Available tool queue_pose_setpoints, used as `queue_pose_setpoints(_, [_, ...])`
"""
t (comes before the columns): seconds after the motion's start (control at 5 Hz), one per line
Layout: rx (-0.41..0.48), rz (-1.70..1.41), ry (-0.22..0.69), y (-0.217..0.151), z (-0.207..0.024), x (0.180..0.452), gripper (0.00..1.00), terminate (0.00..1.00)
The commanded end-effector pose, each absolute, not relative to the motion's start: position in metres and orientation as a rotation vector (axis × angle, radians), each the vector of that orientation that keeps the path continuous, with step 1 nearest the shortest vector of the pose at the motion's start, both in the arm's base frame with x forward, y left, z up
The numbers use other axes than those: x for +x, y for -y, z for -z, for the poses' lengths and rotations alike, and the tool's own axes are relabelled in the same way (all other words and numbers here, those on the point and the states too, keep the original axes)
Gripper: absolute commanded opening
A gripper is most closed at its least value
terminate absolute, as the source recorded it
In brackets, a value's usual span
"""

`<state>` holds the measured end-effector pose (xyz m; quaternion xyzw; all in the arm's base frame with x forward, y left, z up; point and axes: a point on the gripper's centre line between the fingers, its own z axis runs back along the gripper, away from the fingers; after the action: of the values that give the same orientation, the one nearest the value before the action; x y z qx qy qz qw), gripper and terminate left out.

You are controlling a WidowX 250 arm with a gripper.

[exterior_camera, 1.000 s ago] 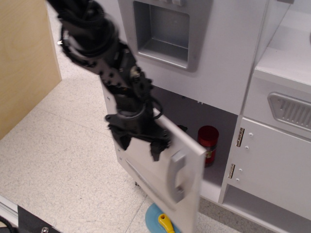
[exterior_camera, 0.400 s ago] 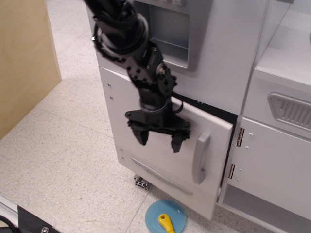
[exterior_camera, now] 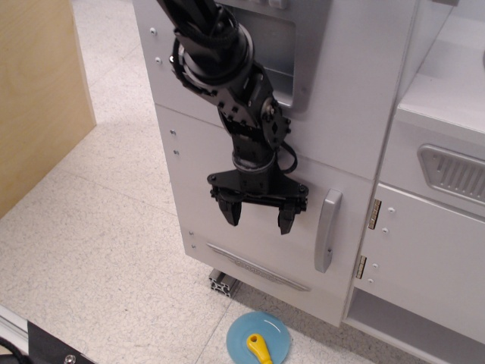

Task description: Close low fridge

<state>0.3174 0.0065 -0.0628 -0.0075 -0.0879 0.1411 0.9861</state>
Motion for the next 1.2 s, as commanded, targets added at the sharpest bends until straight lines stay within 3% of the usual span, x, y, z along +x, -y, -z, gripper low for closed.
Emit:
queue_pose_setpoints(0.0, [-0.018, -0.227, 0.264, -0.022, 0.015, 0.308, 1.0, 0.0])
queue_pose_setpoints(0.2, [-0.021, -0.166, 0.269, -0.027, 0.008, 0.284, 1.0, 0.0])
queue_pose_setpoints(1.0, [-0.009, -0.155, 0.271, -0.028, 0.008, 0.279, 1.0, 0.0])
